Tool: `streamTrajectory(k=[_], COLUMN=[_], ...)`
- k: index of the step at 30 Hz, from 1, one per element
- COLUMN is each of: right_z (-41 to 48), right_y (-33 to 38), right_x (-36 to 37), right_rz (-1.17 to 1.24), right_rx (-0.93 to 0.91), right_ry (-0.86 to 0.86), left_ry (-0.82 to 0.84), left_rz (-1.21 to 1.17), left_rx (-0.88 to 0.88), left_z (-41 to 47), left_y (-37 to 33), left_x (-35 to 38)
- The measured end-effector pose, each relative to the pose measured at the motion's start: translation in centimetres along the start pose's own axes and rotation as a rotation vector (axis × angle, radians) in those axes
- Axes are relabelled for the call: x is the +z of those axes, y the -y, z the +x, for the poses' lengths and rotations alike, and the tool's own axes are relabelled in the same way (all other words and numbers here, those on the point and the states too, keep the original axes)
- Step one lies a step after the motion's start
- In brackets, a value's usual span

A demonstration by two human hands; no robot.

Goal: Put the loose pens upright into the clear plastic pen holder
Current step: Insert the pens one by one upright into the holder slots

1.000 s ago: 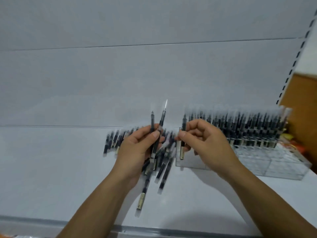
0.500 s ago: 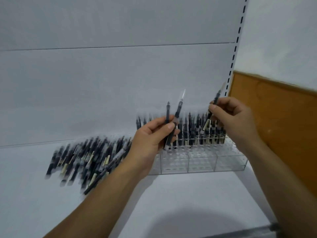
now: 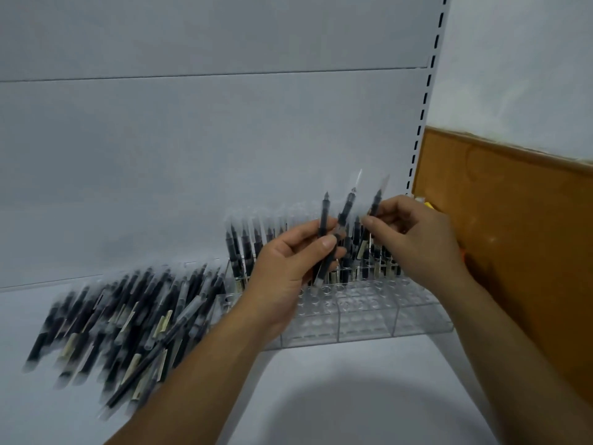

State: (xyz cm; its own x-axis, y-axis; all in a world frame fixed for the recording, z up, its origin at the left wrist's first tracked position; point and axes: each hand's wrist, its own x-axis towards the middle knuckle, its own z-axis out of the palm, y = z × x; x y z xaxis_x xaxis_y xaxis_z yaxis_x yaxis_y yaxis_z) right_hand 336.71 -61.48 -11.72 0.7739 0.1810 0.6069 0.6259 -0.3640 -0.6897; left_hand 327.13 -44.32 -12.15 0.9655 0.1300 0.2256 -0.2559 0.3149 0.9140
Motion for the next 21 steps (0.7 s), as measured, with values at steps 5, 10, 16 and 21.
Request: streamTrajectory(k=[5,10,16,21], right_z=[-0.2,-0.7,-1.1,-1.4], right_y=[-0.5,-0.3,-0.1,1.3], right_x=[0.2,0.7,-0.6,-1.1], right_rz=[-0.184,-0.318,-0.27,0.249], right_rx=[0.059,0.101,0.137,0.156], right_ry=[0.168,0.278,0.236,0.236], left_ry=[0.027,0.042,0.051,0.053], left_rz=[0.033,0.036,0.068,0.123], left_rx=[-0.019,-0.04,-0.05,-0.067], left_z=[0.1,0.3,0.2,0.2], left_y=[0.3,0.4,0.4,0.3], left_x=[-0.3,-0.3,-0.3,-0.2])
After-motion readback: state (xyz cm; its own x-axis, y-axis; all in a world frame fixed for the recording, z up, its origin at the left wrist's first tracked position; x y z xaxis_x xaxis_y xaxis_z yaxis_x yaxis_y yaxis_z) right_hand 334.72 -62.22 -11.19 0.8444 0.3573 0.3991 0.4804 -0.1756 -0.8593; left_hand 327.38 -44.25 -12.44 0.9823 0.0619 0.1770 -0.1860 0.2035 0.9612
